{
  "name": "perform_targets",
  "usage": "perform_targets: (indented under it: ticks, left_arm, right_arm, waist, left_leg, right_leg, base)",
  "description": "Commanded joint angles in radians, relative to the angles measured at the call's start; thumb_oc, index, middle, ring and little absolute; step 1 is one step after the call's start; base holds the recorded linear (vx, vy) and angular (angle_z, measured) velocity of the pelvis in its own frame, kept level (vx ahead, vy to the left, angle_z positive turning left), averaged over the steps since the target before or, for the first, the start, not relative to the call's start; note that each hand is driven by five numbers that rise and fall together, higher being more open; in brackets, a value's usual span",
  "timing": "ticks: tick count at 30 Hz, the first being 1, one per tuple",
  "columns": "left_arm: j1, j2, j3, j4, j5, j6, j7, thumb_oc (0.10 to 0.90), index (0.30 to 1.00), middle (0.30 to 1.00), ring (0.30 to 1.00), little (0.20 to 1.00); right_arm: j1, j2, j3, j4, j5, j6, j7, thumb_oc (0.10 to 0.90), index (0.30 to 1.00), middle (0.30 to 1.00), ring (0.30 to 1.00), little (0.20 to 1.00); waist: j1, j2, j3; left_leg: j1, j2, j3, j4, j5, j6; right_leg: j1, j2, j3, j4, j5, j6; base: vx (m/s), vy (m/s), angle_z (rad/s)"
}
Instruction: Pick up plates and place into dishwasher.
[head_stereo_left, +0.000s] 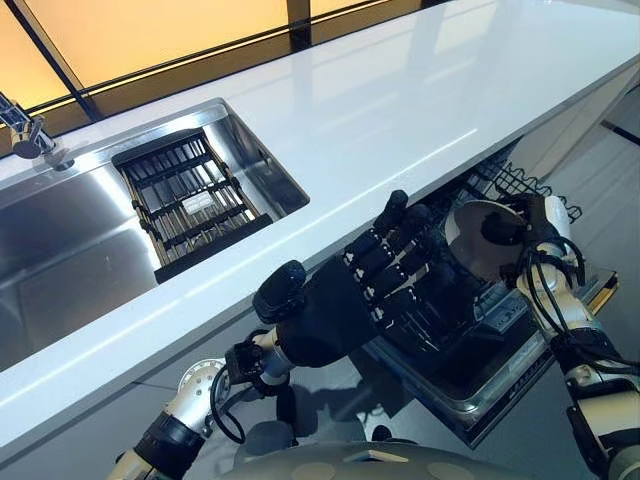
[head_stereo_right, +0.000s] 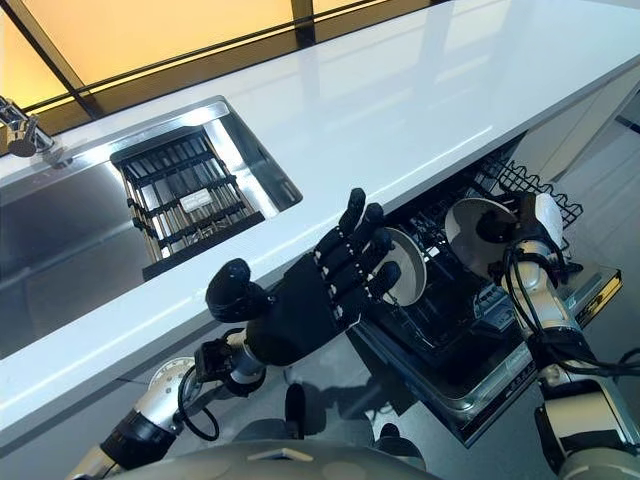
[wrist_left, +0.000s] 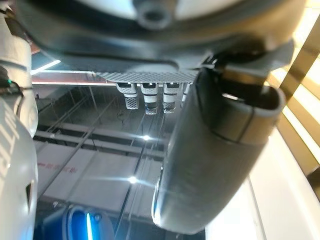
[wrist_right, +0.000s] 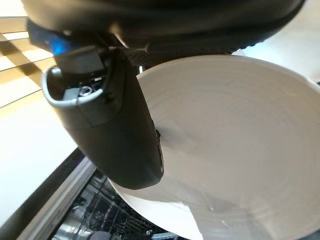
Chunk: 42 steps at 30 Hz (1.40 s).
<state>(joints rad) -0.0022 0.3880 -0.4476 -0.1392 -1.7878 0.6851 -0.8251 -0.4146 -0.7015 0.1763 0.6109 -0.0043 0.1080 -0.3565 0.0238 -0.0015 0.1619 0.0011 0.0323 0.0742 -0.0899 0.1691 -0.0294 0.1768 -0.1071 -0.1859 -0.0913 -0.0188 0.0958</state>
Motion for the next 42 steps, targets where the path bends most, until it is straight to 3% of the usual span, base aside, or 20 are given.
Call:
perform_targets:
  ticks: [1, 7, 17, 22, 29, 35, 42]
  left_arm:
    - [-0.013, -0.039, -0.011, -0.028, -0.083, 0.046, 0.011, 0.800, 0.900, 0.900, 0.900, 0.900]
    - [0.085, 0.012, 0.019, 0.169, 0.177, 0.117, -0.182, 0.800, 0.900, 0.900, 0.900, 0.900]
    - [0.221, 0.036, 0.078, 0.557, 0.611, 0.049, -0.559, 0.800, 0.900, 0.900, 0.900, 0.900]
    - [0.261, 0.009, 0.133, 0.717, 0.759, 0.012, -0.645, 0.800, 0.900, 0.900, 0.900, 0.900]
    - [0.264, -0.037, 0.240, 0.885, 0.883, -0.069, -0.530, 0.800, 0.900, 0.900, 0.900, 0.900]
    - [0.214, -0.056, 0.313, 0.956, 0.983, -0.134, -0.433, 0.800, 0.900, 0.900, 0.900, 0.900]
    - [0.170, -0.071, 0.319, 0.987, 1.030, -0.334, -0.237, 0.800, 0.900, 0.900, 0.900, 0.900]
  right_arm:
    - [-0.217, -0.077, 0.004, -0.011, -0.042, -0.081, -0.056, 0.100, 0.300, 0.300, 0.300, 0.200]
    - [-0.238, -0.106, 0.008, 0.005, -0.019, -0.082, -0.050, 0.100, 0.300, 0.300, 0.300, 0.200]
    - [-0.274, -0.138, 0.020, 0.028, -0.023, -0.084, -0.056, 0.100, 0.300, 0.300, 0.300, 0.200]
    - [-0.289, -0.149, 0.010, 0.051, -0.015, -0.101, -0.060, 0.100, 0.300, 0.300, 0.300, 0.200]
    - [-0.319, -0.138, 0.015, 0.053, -0.042, -0.056, -0.074, 0.100, 0.300, 0.300, 0.300, 0.200]
    - [-0.355, -0.153, 0.026, 0.099, -0.030, -0.040, -0.094, 0.100, 0.300, 0.300, 0.300, 0.200]
    - [-0.379, -0.142, 0.029, 0.154, 0.015, -0.034, -0.080, 0.100, 0.300, 0.300, 0.300, 0.200]
  waist:
    - [0.007, -0.019, -0.008]
    - [0.019, -0.005, 0.003]
    - [0.040, 0.020, 0.016]
    - [0.051, 0.028, 0.025]
    - [0.066, 0.035, 0.048]
    - [0.087, 0.060, 0.133]
    - [0.101, 0.110, 0.214]
  left_leg:
    - [0.104, -0.036, 0.052, 0.003, -0.186, 0.012]
    - [0.095, -0.037, 0.054, 0.003, -0.188, 0.011]
    - [0.083, -0.031, 0.060, 0.004, -0.179, 0.004]
    - [0.077, -0.031, 0.059, 0.003, -0.178, -0.001]
    - [0.058, -0.031, 0.061, 0.016, -0.176, 0.000]
    - [-0.036, -0.030, 0.048, 0.150, -0.205, 0.004]
    - [-0.105, -0.042, 0.030, 0.252, -0.233, 0.005]
  right_leg:
    - [-0.076, 0.024, -0.012, 0.006, 0.087, -0.013]
    - [-0.085, 0.026, -0.020, 0.004, 0.080, -0.013]
    - [-0.090, 0.024, -0.043, 0.008, 0.065, -0.016]
    - [-0.092, 0.019, -0.052, 0.005, 0.063, -0.014]
    - [-0.109, 0.011, -0.069, 0.035, 0.044, -0.019]
    - [-0.198, 0.001, -0.108, 0.207, -0.038, -0.058]
    - [-0.260, -0.026, -0.132, 0.322, -0.086, -0.087]
  base:
    - [0.01, -0.004, 0.04]
    - [0.00, 0.019, 0.01]
    - [-0.02, 0.017, 0.00]
    - [-0.05, 0.007, 0.01]
    - [-0.06, -0.005, 0.01]
    - [-0.16, 0.016, 0.08]
    - [-0.08, 0.059, 0.09]
